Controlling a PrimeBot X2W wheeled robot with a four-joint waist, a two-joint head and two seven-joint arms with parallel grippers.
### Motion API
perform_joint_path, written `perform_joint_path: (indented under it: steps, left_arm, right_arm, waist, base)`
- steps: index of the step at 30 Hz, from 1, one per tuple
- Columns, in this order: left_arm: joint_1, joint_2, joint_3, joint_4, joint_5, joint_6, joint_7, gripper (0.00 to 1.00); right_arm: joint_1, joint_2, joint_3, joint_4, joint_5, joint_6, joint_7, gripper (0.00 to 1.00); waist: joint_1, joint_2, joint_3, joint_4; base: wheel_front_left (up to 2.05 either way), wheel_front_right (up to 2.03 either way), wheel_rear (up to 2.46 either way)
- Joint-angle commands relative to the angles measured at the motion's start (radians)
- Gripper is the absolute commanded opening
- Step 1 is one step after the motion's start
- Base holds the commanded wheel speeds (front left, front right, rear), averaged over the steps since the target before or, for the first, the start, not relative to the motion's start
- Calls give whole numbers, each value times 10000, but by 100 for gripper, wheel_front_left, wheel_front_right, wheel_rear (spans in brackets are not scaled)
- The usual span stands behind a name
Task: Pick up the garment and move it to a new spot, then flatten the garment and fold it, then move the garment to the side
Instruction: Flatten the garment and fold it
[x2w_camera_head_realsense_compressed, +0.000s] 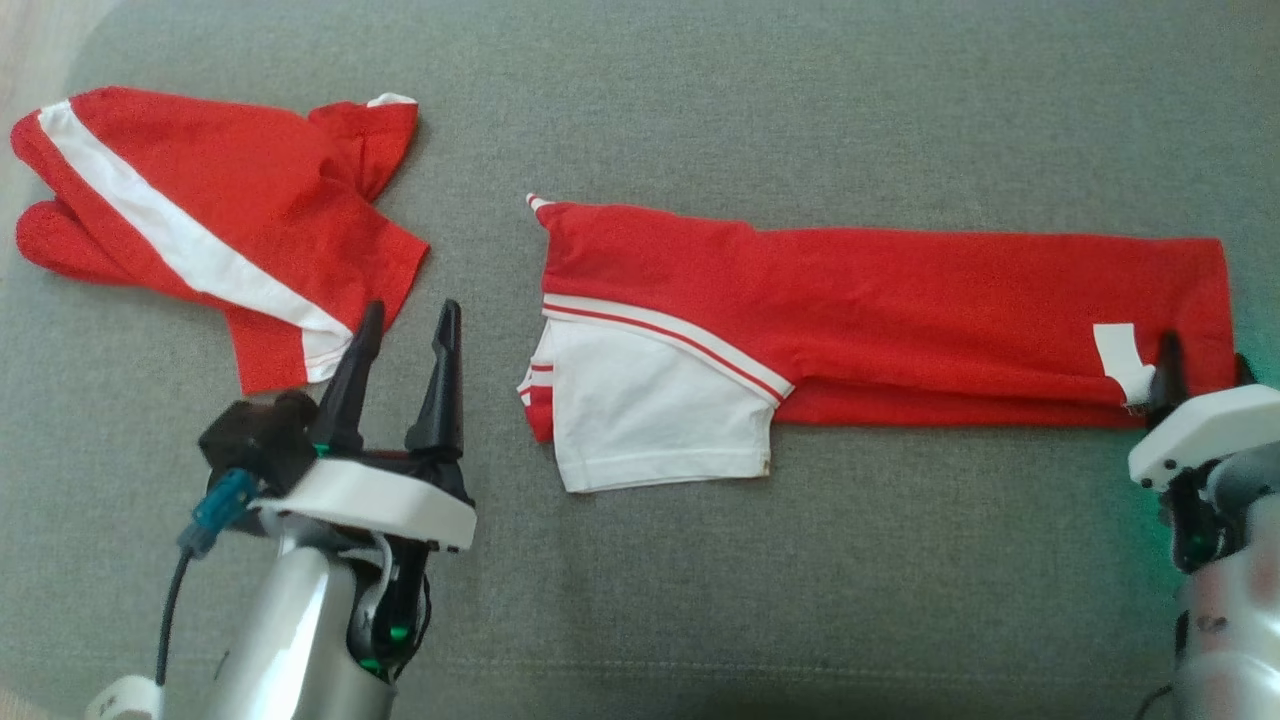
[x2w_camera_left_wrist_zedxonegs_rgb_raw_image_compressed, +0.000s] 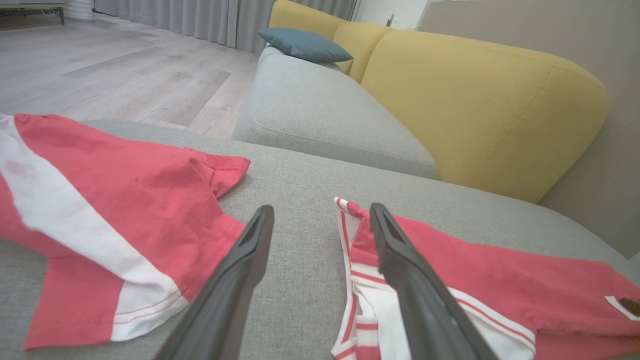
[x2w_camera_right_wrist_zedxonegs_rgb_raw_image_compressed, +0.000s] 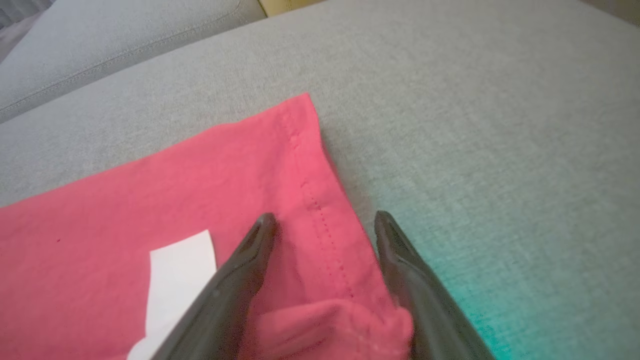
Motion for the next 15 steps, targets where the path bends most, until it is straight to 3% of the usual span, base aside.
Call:
perform_joint_path:
  steps: [1,8,9,10,15]
  left_arm:
    - [-437,37,334,-325,-74,4,-120,100]
    - [-684,35,517,-421,-105,28,-120,100]
    - [-709,35,549,-414,-97,21,-120,100]
    - [-732,35,585,-407,-82,19,-120,100]
    - [-817,34,687,-386,-84,23,-120,100]
  right_arm:
    - [-297,-4,171,-238,-88,-9,55,100]
    - [-427,81,280,-245,274,-9,664,100]
    - [-426,80,263,-271,357,-9,702,46]
    - [-419,53,261,-303,423,-9,730,0]
    - [-358,-300,-160,-381,492,-9,765,0]
  waist:
    - [0,0,53,2]
    - [0,0,362,-82]
    - [0,0,381,-96]
    - [0,0,393,-108]
    - [0,0,348,-148]
  base:
    - [0,0,0]
    - [0,0,0]
    - [0,0,0]
    - [0,0,0]
    - [0,0,0]
